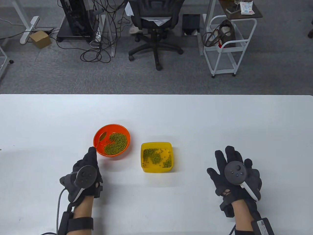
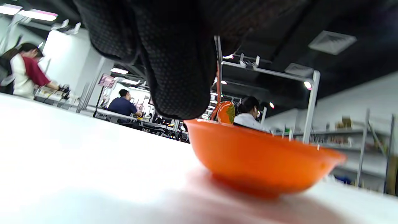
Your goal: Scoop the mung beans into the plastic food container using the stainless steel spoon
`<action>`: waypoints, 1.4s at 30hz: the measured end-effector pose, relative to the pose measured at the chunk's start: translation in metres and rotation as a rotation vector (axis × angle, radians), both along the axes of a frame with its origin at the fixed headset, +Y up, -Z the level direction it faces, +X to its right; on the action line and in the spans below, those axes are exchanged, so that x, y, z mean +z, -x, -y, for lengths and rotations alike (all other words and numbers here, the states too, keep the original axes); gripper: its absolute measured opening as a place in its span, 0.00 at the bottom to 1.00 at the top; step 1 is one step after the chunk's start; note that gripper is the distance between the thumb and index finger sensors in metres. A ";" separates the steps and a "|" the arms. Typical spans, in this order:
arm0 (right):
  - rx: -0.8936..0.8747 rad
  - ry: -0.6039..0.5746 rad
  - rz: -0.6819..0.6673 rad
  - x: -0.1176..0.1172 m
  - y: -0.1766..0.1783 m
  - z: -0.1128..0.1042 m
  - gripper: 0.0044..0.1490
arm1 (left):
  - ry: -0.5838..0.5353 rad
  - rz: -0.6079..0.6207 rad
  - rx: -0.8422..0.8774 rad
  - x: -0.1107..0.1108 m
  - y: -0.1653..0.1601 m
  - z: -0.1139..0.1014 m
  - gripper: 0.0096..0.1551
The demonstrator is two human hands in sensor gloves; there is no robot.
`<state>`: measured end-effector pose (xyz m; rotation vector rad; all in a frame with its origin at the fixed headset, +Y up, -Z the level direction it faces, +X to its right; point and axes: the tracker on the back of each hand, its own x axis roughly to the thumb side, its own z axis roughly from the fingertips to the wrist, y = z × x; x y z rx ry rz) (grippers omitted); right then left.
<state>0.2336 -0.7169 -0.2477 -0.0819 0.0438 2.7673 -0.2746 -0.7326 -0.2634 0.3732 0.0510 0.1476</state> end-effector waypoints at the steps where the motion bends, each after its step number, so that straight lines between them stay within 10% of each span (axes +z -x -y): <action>1: 0.001 0.000 0.000 0.000 0.000 0.000 0.50 | 0.009 -0.002 -0.029 -0.001 -0.002 0.001 0.28; 42: 0.007 0.018 -0.003 0.001 0.000 0.000 0.50 | 0.174 0.030 -0.318 -0.008 -0.036 0.016 0.32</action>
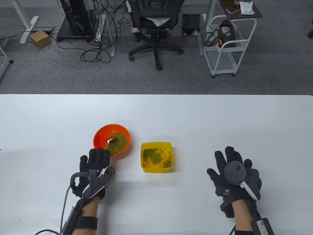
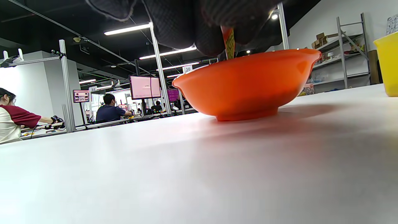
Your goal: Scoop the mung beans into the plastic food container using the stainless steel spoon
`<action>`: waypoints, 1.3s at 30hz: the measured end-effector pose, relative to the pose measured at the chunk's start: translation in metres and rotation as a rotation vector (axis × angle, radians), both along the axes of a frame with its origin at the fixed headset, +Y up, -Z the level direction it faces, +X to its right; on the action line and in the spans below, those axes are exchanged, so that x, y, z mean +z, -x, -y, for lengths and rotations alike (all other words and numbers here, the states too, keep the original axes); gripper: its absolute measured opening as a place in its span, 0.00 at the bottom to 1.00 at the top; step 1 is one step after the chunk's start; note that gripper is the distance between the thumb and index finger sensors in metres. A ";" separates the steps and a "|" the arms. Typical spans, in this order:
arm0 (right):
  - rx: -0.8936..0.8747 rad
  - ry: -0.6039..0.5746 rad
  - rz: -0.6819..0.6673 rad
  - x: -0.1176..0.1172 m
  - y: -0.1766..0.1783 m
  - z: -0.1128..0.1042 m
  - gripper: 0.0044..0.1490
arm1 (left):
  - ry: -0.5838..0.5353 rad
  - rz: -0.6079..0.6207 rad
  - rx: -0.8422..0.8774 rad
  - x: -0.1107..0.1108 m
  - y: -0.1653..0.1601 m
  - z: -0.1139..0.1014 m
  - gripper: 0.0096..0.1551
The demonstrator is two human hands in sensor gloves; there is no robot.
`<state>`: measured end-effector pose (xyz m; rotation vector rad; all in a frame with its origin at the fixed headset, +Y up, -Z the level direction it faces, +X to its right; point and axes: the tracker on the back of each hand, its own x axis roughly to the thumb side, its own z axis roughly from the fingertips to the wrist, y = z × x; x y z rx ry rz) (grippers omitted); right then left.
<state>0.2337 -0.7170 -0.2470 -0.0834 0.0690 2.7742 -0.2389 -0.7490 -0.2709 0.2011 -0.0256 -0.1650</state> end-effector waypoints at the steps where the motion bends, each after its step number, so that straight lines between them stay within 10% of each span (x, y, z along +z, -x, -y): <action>1: 0.000 0.000 0.000 0.000 0.000 0.000 0.50 | 0.005 -0.001 0.000 0.000 0.000 0.000 0.32; 39: -0.008 0.008 -0.001 -0.001 0.000 0.001 0.50 | 0.042 0.011 0.098 0.007 0.001 -0.014 0.38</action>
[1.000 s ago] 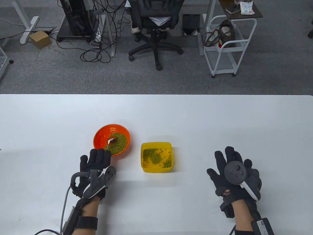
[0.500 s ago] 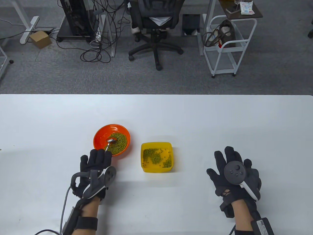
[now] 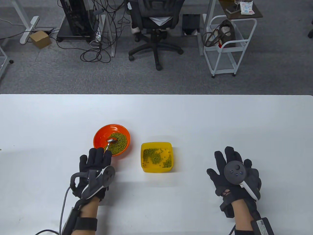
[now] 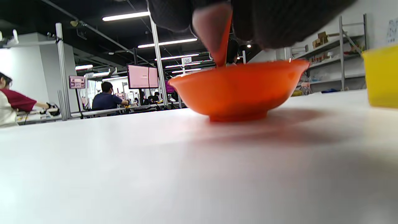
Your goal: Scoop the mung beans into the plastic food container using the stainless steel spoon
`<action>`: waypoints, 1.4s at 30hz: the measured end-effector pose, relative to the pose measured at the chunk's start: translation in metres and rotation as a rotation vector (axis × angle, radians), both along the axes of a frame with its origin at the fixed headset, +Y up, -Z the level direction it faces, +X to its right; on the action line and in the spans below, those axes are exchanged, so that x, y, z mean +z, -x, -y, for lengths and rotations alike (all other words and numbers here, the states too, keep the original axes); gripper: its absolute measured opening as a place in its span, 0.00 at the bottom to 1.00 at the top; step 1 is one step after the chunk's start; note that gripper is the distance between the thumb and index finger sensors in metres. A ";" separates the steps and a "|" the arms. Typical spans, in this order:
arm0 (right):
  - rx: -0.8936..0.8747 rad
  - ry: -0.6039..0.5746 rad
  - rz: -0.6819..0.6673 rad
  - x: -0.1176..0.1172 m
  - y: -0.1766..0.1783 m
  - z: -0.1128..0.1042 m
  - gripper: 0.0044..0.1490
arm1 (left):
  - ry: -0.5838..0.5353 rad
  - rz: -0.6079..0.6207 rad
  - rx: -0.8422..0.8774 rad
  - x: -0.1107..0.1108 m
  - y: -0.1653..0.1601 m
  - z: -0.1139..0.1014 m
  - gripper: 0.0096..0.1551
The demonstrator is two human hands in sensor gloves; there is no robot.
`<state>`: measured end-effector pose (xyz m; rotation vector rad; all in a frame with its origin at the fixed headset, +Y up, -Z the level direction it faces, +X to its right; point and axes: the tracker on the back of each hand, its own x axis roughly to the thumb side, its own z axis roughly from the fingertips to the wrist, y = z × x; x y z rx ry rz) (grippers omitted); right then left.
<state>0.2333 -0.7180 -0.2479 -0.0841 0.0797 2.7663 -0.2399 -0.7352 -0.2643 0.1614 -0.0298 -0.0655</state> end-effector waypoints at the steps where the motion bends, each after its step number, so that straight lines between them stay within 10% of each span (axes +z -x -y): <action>1: -0.002 -0.001 0.000 0.000 0.000 0.000 0.50 | -0.006 0.011 0.043 0.002 0.000 -0.005 0.38; 9: 0.000 -0.012 -0.011 0.000 0.000 0.000 0.50 | -0.174 0.066 0.422 0.027 -0.003 -0.054 0.43; 13: -0.005 -0.008 -0.037 0.000 0.001 0.000 0.50 | -0.032 0.124 0.513 0.026 -0.008 -0.048 0.47; 42: 0.015 0.025 -0.097 -0.002 0.012 0.006 0.50 | 0.063 0.069 0.326 0.017 -0.018 -0.022 0.45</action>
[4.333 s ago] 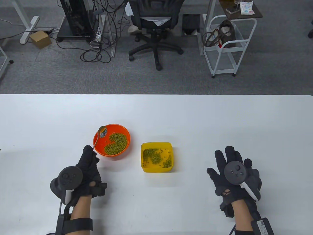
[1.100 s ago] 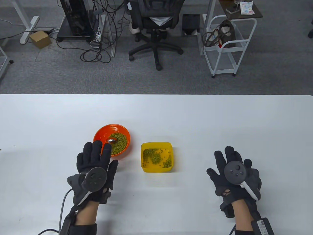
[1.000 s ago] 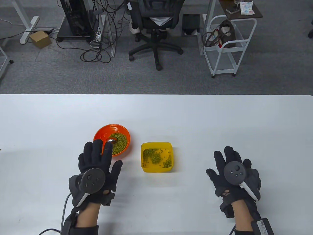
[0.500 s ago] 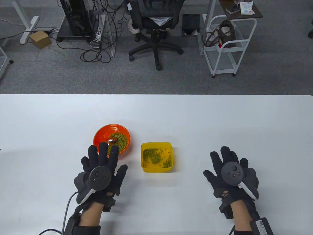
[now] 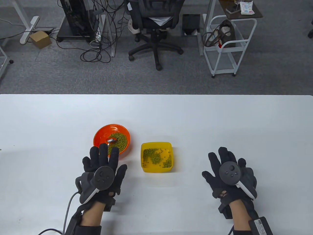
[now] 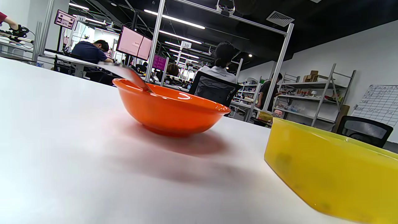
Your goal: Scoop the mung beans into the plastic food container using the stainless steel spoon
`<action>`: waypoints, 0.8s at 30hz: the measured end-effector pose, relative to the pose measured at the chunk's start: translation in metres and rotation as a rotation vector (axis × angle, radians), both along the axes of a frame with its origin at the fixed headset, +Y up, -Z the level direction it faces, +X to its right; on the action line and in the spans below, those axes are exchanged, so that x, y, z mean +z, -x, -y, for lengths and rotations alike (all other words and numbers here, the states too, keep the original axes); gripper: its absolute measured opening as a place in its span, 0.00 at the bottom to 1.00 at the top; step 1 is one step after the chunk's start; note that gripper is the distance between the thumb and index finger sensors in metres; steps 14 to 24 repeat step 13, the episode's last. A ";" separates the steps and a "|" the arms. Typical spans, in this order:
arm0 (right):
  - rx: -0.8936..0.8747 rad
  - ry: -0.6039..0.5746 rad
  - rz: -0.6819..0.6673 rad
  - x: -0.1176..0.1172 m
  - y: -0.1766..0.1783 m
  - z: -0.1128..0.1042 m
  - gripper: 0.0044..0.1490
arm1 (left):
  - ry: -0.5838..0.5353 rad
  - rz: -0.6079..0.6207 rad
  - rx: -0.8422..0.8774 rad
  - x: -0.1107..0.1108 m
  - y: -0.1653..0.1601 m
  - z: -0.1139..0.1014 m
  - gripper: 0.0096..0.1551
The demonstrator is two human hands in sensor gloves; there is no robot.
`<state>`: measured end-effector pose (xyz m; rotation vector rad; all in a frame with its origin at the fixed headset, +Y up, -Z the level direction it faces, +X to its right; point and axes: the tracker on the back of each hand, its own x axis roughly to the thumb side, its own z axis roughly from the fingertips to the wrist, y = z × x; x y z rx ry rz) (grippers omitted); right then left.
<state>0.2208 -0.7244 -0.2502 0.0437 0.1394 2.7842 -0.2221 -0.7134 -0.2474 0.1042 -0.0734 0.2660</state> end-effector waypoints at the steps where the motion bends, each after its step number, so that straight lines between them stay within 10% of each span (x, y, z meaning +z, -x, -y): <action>1: 0.000 0.002 0.000 0.000 0.000 0.000 0.50 | 0.009 0.001 -0.003 -0.001 -0.001 0.001 0.45; 24: 0.002 0.005 0.005 0.001 -0.001 0.000 0.50 | 0.030 0.005 -0.013 -0.001 -0.002 0.003 0.44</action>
